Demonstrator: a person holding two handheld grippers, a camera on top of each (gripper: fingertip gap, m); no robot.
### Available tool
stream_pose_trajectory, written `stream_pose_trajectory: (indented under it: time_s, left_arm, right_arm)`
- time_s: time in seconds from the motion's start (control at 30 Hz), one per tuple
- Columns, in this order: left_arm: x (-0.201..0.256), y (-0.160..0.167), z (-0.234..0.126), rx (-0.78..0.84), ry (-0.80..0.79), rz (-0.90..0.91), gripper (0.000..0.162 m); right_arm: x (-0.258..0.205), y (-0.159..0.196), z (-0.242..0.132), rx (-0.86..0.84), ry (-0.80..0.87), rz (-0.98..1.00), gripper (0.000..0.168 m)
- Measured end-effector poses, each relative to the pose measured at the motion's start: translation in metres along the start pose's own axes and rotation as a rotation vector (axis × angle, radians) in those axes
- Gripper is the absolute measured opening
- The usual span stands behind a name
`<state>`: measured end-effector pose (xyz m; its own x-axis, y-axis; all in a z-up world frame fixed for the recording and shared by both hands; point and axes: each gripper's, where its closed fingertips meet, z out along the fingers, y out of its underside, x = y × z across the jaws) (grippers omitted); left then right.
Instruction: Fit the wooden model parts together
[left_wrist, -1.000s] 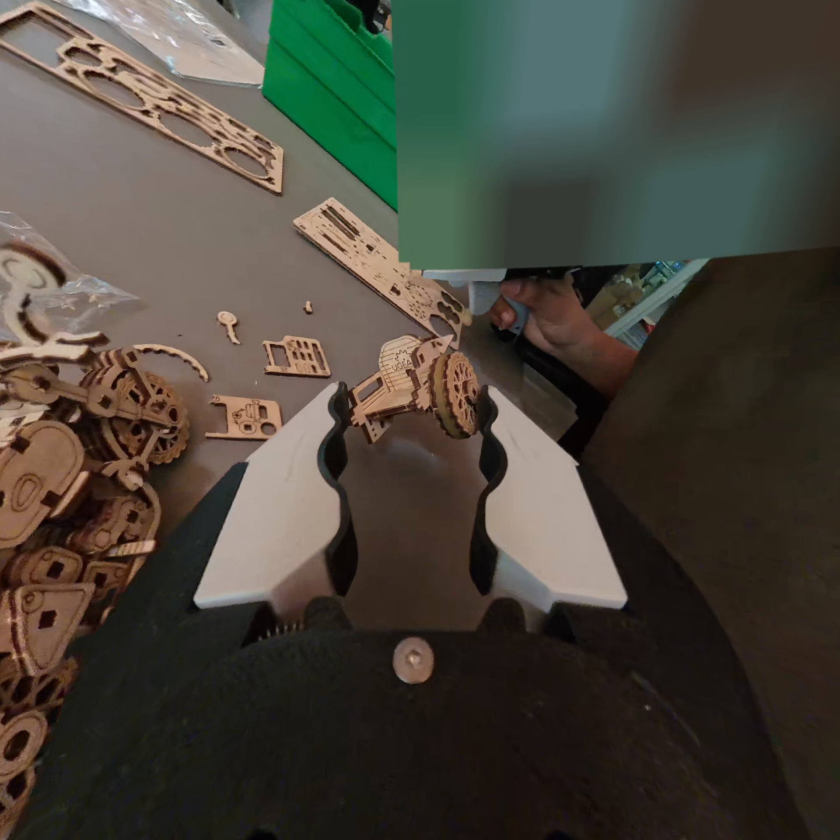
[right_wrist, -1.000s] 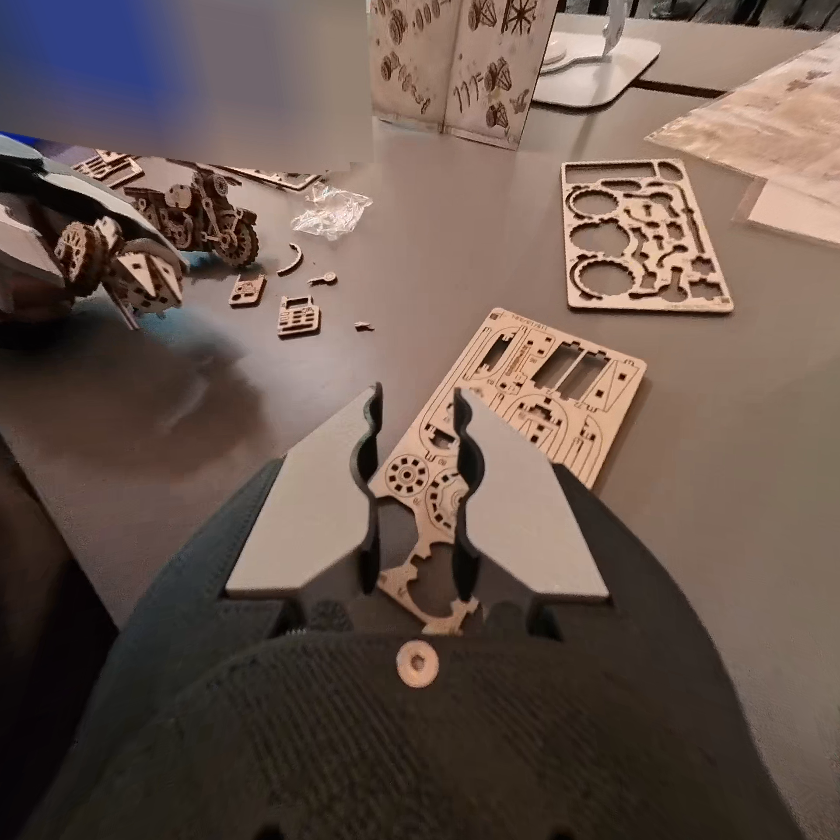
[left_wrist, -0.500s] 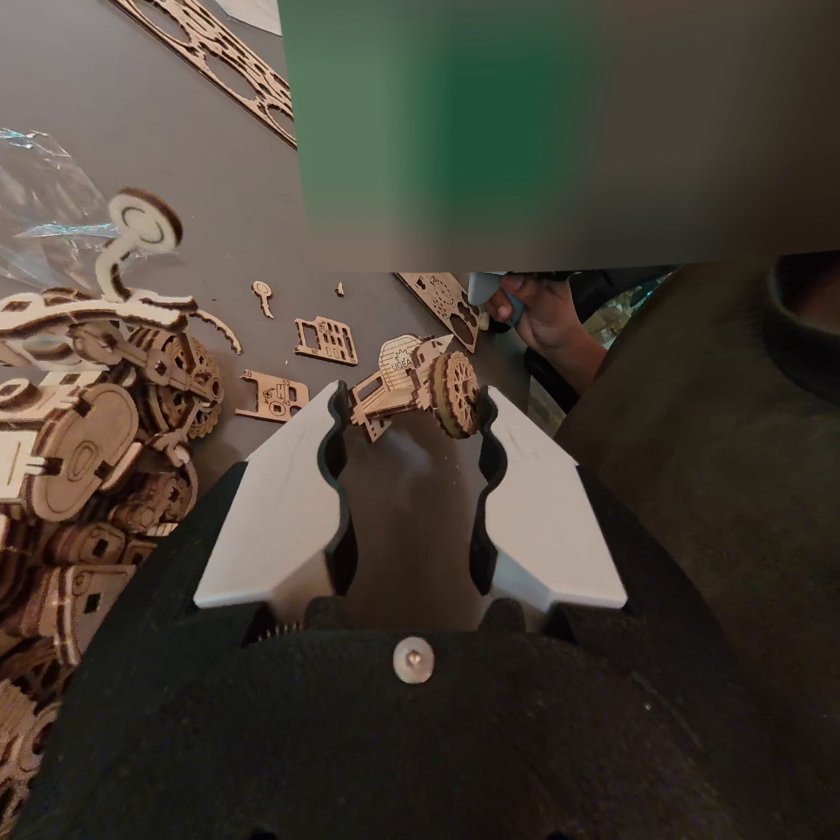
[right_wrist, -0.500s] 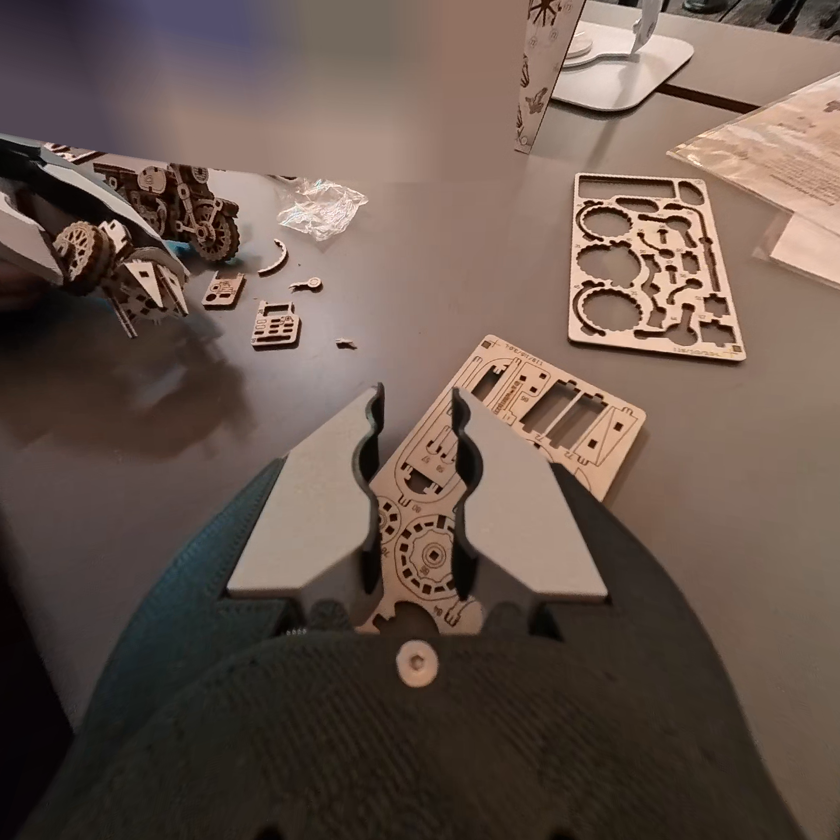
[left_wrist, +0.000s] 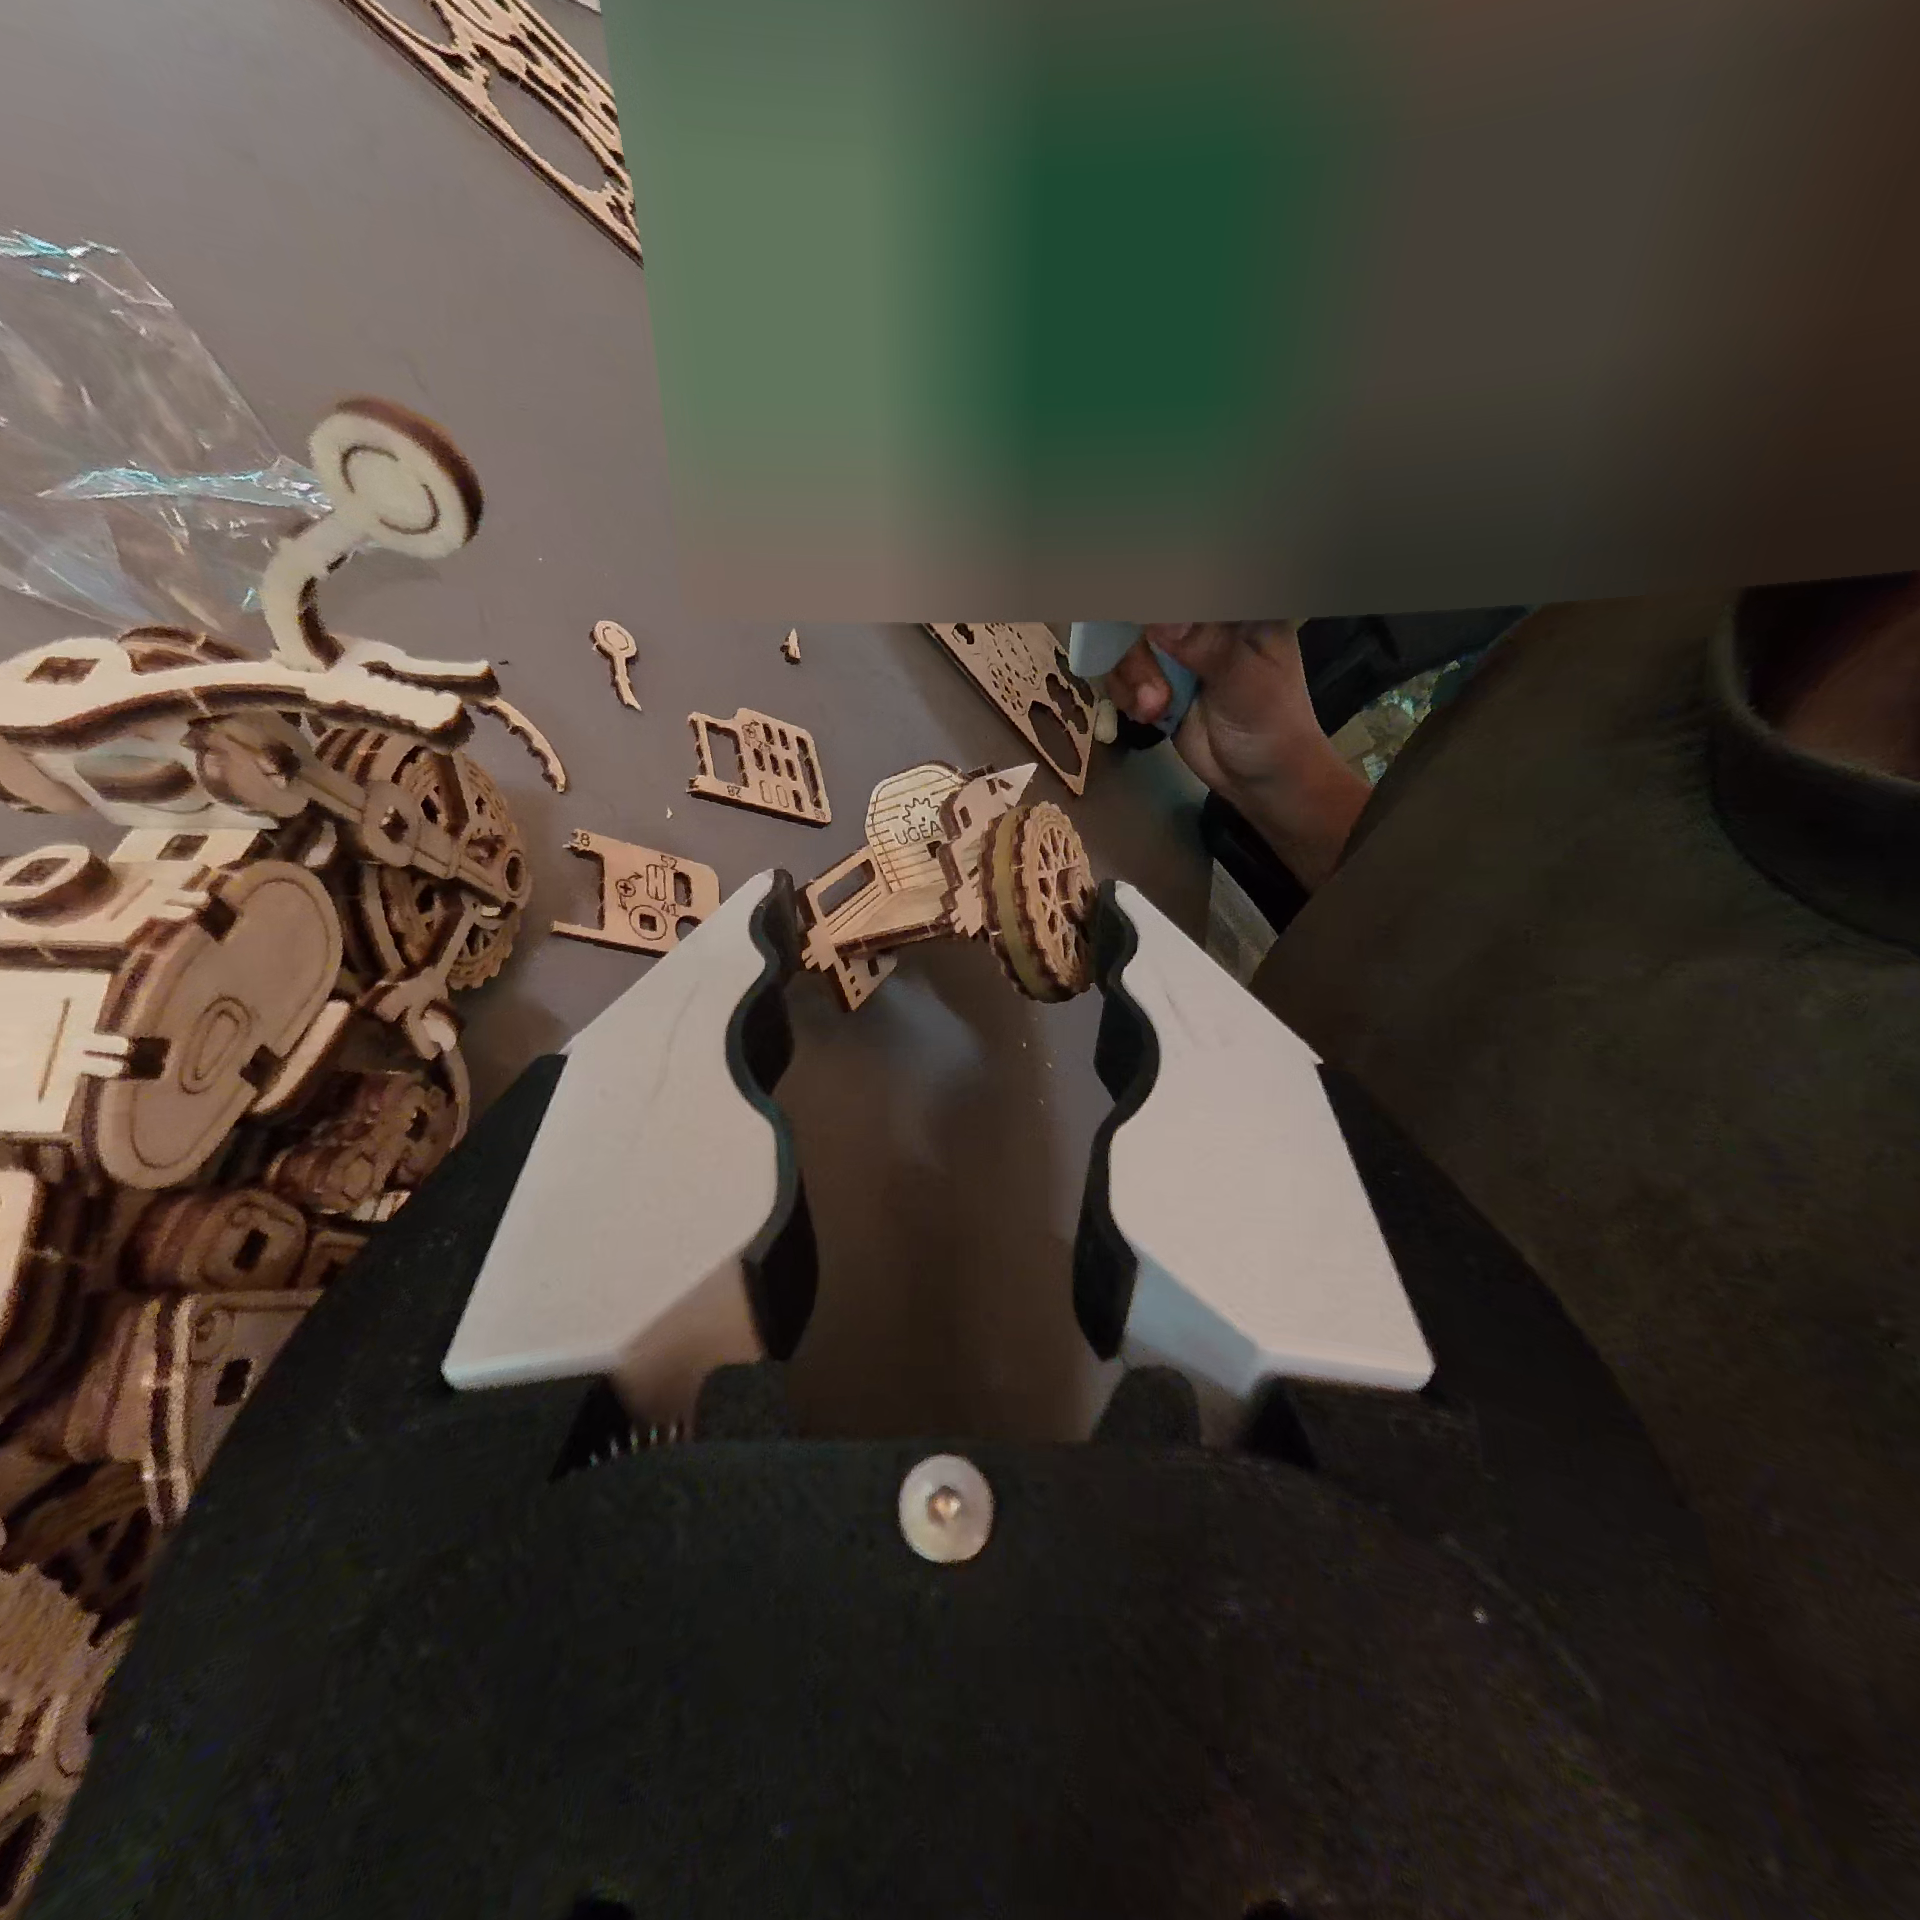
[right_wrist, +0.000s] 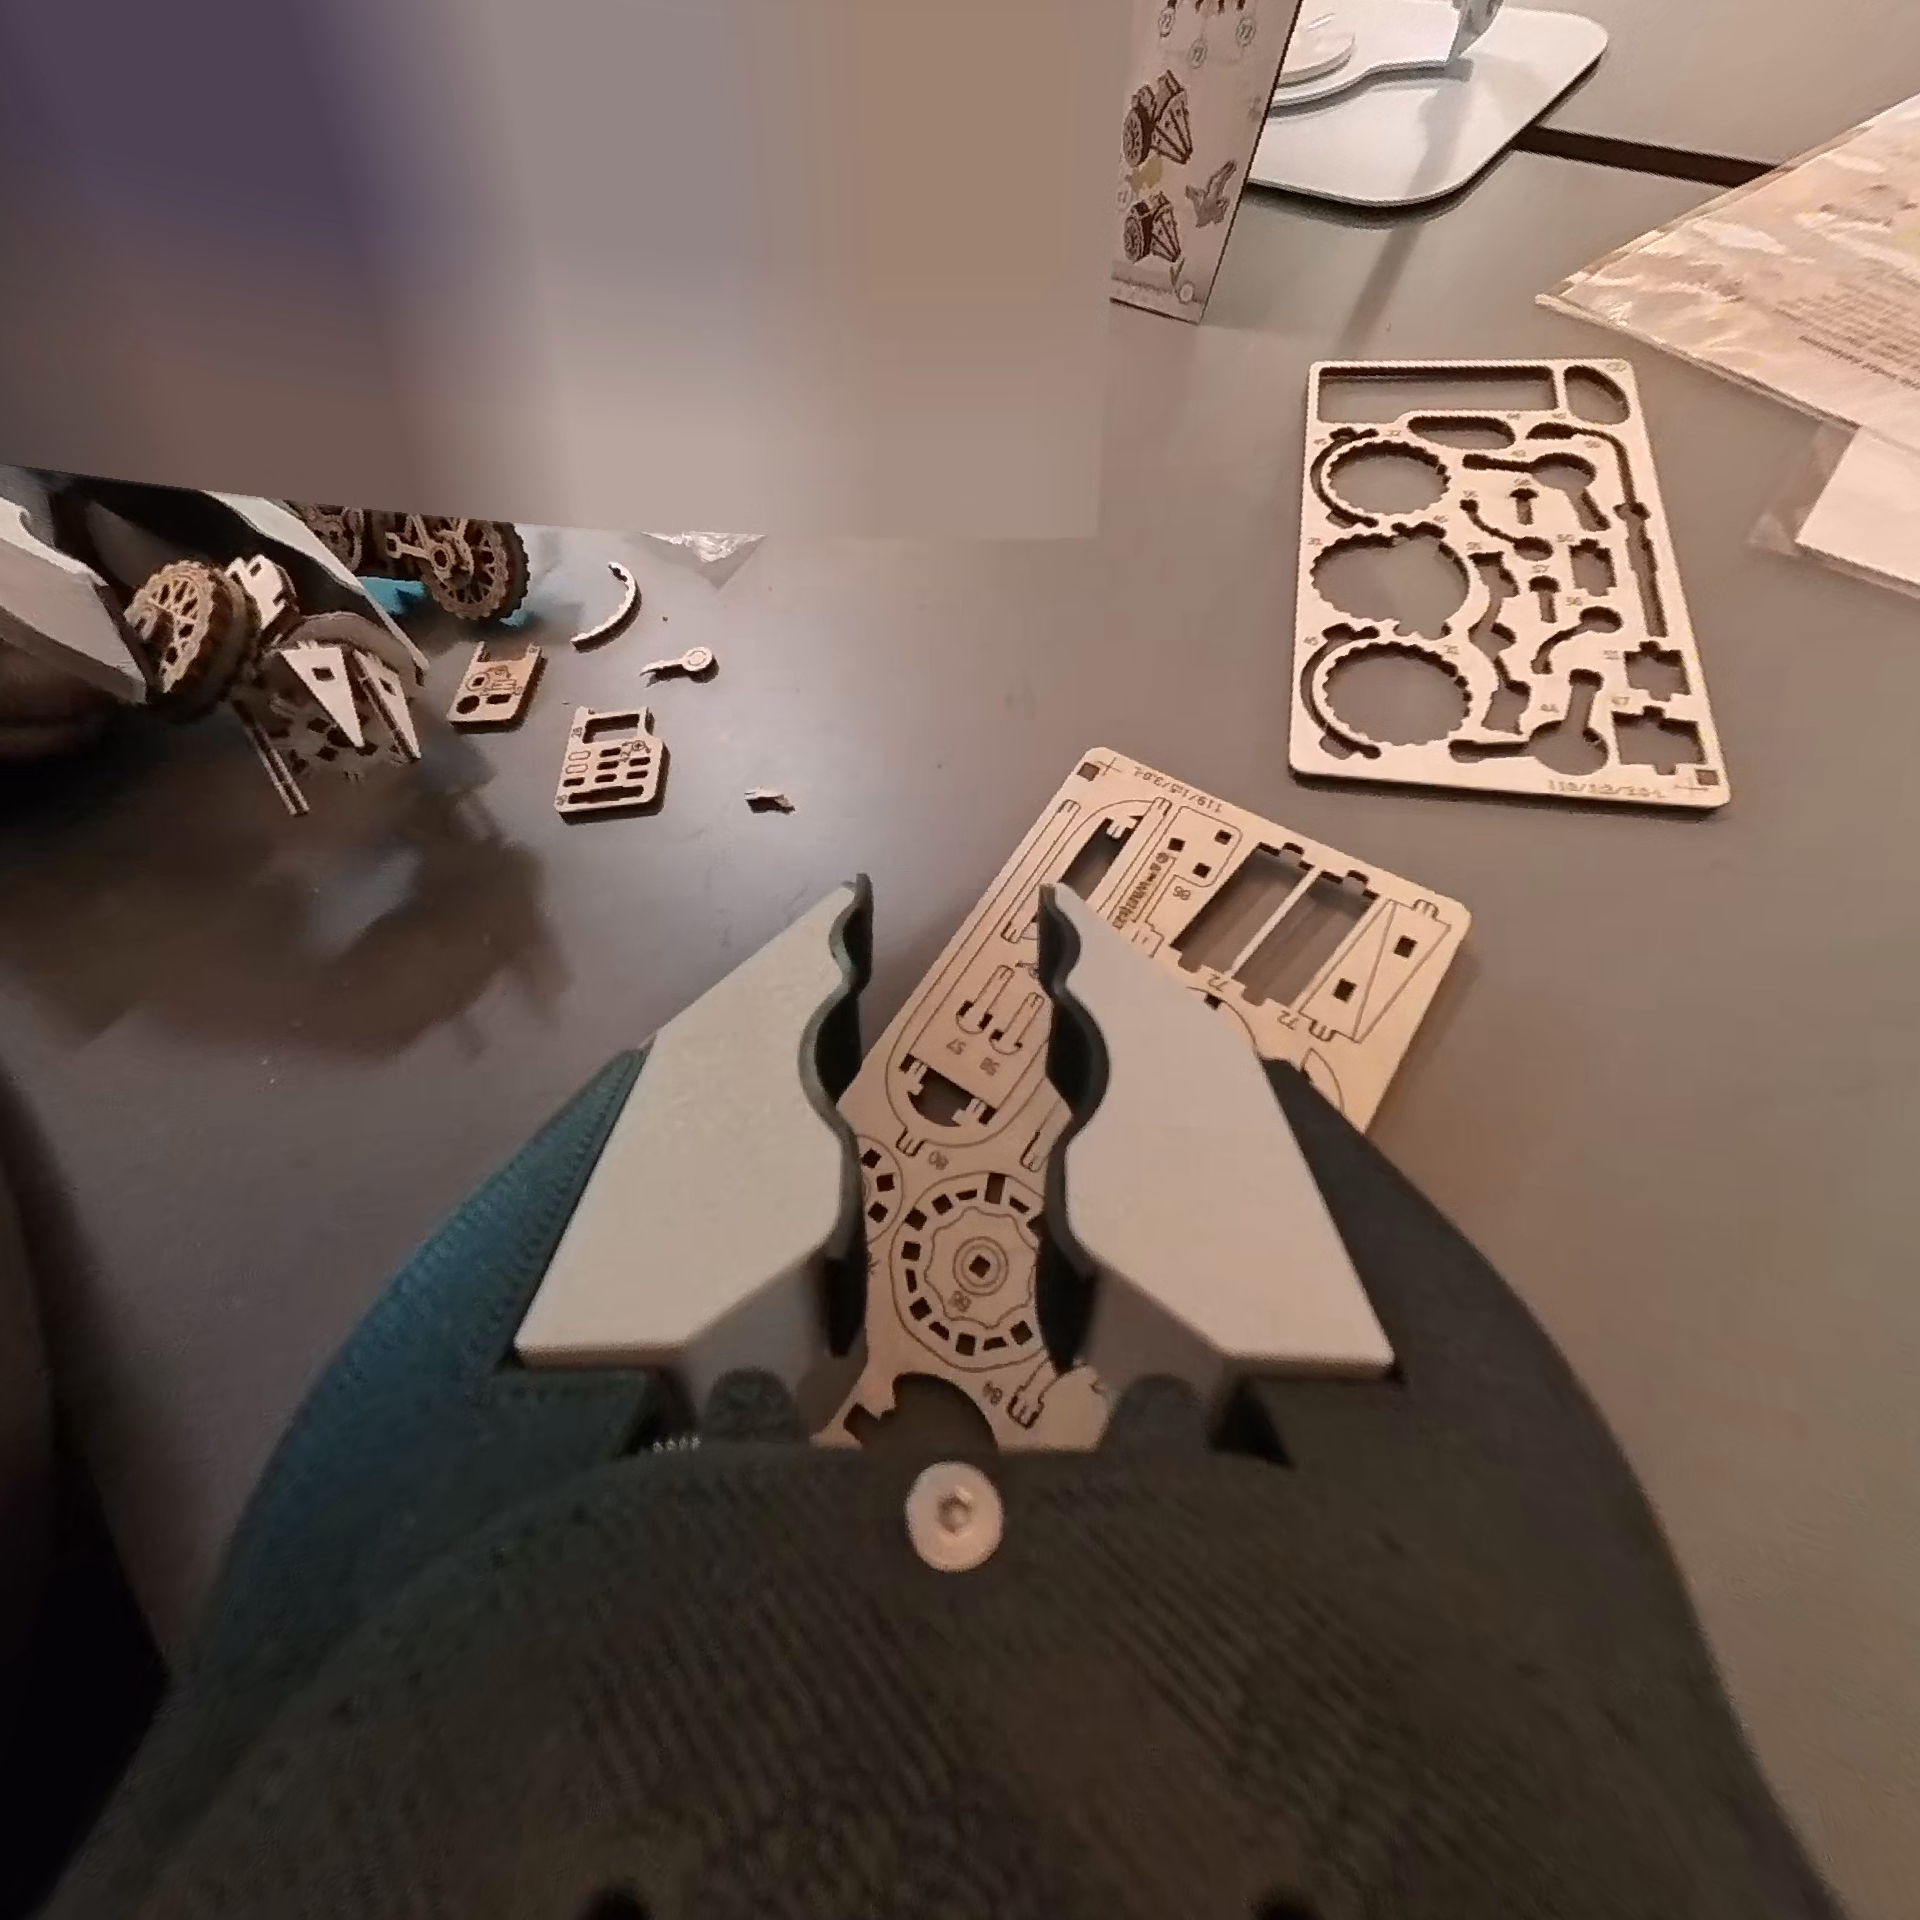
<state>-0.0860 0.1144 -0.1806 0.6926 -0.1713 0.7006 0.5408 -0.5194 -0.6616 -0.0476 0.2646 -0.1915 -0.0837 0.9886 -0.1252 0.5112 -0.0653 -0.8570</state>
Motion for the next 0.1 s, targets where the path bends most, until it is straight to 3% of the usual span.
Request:
stream_pose_trajectory:
  time_s: [0.1]
  left_arm:
    - [-0.0012,-0.0004,0.0002,0.000,-0.001,-0.009,0.056]
  right_arm:
    - [0.0013,0.0001,0.0014,-0.005,-0.003,0.007,0.031]
